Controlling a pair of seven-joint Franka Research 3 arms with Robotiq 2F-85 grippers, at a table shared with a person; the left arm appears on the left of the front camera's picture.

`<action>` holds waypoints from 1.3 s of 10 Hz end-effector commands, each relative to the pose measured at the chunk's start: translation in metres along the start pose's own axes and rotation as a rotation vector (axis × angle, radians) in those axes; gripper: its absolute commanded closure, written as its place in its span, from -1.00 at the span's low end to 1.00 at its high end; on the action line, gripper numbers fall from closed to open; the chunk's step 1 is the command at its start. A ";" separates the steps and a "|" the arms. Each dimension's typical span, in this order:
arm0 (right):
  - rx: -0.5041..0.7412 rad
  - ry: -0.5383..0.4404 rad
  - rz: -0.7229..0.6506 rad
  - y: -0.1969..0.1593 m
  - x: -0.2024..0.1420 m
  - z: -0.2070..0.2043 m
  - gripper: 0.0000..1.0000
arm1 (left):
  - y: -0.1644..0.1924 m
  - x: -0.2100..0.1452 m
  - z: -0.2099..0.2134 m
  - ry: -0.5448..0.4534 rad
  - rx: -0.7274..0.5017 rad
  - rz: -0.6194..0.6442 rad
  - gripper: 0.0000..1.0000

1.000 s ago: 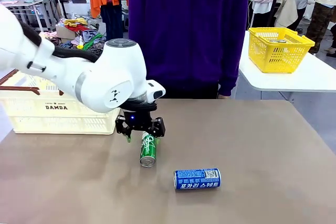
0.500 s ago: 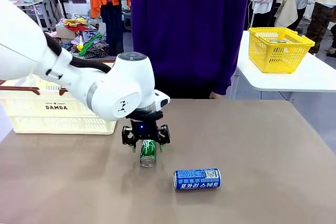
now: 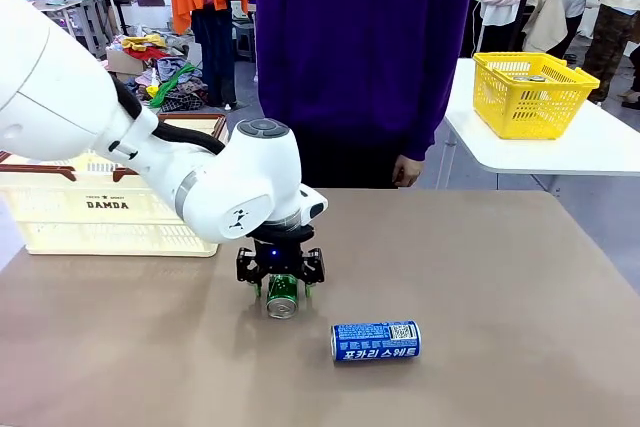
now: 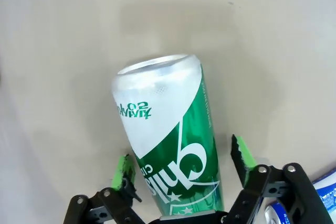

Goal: Place the drinks into the Shopping basket.
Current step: Pick up one drink and place it into the Shopping basket.

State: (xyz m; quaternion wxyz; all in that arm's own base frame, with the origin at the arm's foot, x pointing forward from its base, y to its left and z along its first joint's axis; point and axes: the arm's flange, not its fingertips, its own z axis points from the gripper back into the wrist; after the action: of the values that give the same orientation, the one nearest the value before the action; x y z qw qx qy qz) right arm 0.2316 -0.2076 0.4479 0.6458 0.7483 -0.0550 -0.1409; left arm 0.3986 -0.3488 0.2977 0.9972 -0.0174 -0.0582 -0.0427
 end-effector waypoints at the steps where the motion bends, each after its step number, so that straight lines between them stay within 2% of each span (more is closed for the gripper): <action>1: 0.010 -0.001 -0.012 0.006 -0.002 0.001 -1.00 | -0.006 -0.002 -0.005 -0.039 0.020 0.004 0.12; 2: 0.010 -0.001 -0.012 0.006 -0.002 0.001 -1.00 | -0.005 -0.003 -0.005 -0.060 0.019 -0.007 0.79; 3: 0.010 -0.001 -0.012 0.006 -0.002 0.001 -1.00 | -0.005 -0.004 -0.005 -0.084 0.022 -0.012 1.00; 6: 0.010 -0.001 -0.012 0.006 -0.002 0.001 -1.00 | -0.005 -0.002 0.002 -0.100 0.017 -0.026 1.00; 8: 0.010 -0.001 -0.012 0.006 -0.002 0.001 -1.00 | -0.005 -0.002 0.033 -0.082 -0.019 -0.072 1.00; 9: 0.010 -0.001 -0.012 0.006 -0.002 0.001 -1.00 | 0.001 -0.006 0.080 0.056 -0.016 -0.168 1.00; 10: 0.010 -0.001 -0.012 0.006 -0.002 0.001 -1.00 | 0.012 -0.007 0.119 0.016 0.003 -0.201 1.00; 11: 0.010 -0.001 -0.012 0.006 -0.002 0.001 -1.00 | 0.028 -0.006 0.174 0.036 -0.014 -0.251 1.00; 12: 0.010 -0.001 -0.012 0.006 -0.002 0.001 -1.00 | 0.046 -0.001 0.232 -0.046 0.034 -0.210 1.00; 13: 0.010 -0.001 -0.012 0.006 -0.002 0.001 -1.00 | 0.064 0.014 0.287 -0.102 0.024 -0.211 1.00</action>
State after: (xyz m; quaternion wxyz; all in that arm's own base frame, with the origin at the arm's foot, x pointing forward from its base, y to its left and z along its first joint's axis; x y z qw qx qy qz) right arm 0.2316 -0.2075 0.4478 0.6457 0.7484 -0.0548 -0.1410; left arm 0.3612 -0.2971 0.5354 0.9854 -0.0081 -0.0795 -0.1505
